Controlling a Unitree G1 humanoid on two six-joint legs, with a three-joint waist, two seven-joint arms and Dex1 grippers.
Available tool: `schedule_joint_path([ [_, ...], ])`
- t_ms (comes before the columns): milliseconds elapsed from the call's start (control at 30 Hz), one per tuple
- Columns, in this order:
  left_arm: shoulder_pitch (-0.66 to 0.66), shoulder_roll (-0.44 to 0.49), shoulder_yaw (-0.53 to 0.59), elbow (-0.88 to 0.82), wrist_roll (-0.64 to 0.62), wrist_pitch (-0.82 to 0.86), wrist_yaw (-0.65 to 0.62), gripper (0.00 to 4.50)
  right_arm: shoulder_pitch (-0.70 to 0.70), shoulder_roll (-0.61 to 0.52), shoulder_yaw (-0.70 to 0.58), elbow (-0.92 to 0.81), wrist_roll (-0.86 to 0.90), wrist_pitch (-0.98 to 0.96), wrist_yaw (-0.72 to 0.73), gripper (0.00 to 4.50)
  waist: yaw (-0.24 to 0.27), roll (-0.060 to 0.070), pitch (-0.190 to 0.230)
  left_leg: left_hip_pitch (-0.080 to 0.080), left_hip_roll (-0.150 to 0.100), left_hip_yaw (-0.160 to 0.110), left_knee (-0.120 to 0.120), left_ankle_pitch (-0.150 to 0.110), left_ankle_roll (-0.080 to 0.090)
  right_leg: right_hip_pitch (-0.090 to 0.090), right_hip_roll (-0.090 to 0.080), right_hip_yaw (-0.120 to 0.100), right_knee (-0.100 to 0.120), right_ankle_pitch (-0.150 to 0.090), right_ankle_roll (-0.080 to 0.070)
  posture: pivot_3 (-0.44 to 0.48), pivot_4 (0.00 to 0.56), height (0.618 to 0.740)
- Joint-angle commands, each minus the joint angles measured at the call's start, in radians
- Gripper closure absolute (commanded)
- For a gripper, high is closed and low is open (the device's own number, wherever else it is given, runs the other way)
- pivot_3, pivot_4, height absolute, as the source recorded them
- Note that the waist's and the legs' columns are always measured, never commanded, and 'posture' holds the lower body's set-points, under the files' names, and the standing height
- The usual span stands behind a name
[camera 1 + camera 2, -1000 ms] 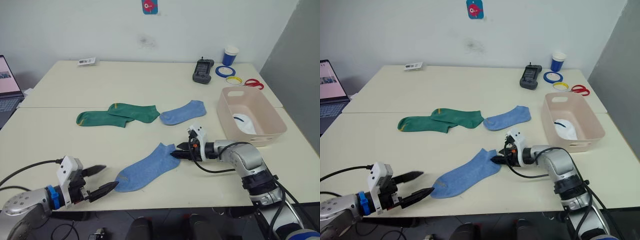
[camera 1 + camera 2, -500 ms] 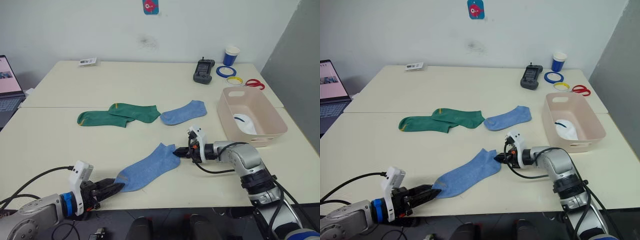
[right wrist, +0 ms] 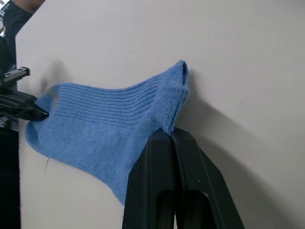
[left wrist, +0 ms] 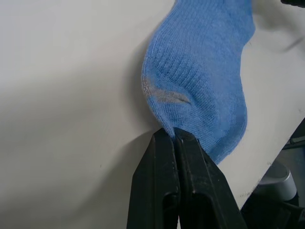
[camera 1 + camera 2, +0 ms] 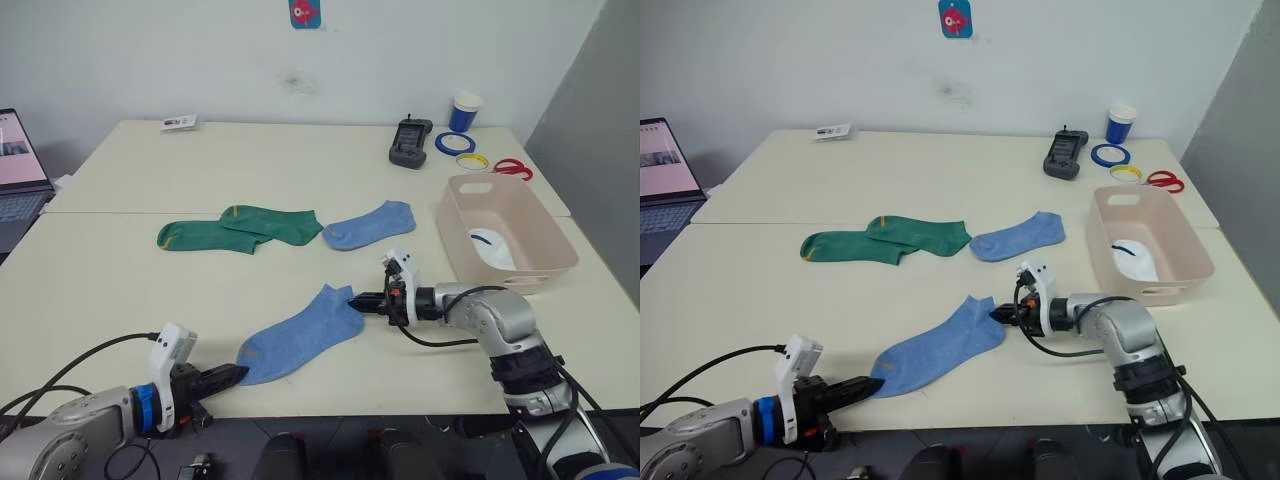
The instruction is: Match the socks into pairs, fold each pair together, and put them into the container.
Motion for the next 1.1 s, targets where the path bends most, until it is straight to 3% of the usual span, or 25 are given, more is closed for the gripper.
schedule_joint_path([
  [33,-0.096,0.027,-0.033,0.005,0.043,0.003,-0.023,4.47,0.069,-0.031,-0.093,-0.19,0.077,0.101,-0.054,4.5,0.008,0.0,0.0,0.0,0.0,0.0,0.0,0.0,0.0,0.0,0.0,0.0,0.0,0.0,0.0,0.0,0.15,0.74],
  [267,-0.279,0.065,-0.215,0.079,0.199,-0.017,-0.105,4.47,0.249,0.047,-0.253,-0.448,0.153,0.301,-0.24,4.5,0.006,0.0,0.0,0.0,0.001,0.001,-0.001,0.0,0.0,-0.001,0.001,0.001,0.0,0.0,0.0,0.0,0.15,0.74],
  [500,-0.37,0.063,-0.3,0.168,0.287,-0.043,-0.197,4.47,0.344,0.133,-0.369,-0.616,0.204,0.451,-0.336,4.5,0.01,0.002,0.001,0.001,0.001,0.0,-0.003,0.0,-0.001,0.0,0.001,0.0,0.0,-0.001,-0.001,0.0,0.15,0.74],
  [733,-0.384,0.087,-0.3,0.178,0.307,-0.026,-0.258,4.47,0.395,0.187,-0.443,-0.674,0.261,0.531,-0.365,4.5,0.01,0.002,0.001,0.001,0.001,0.0,-0.003,0.0,-0.001,0.0,0.001,0.001,-0.001,-0.001,-0.001,0.0,0.15,0.74],
  [1100,-0.367,0.088,-0.293,0.175,0.326,-0.014,-0.27,4.47,0.387,0.156,-0.437,-0.64,0.293,0.531,-0.383,4.5,0.009,0.002,0.001,0.003,0.001,0.0,-0.007,0.0,-0.001,0.0,0.001,0.001,-0.001,-0.002,-0.001,0.0,0.15,0.74],
])
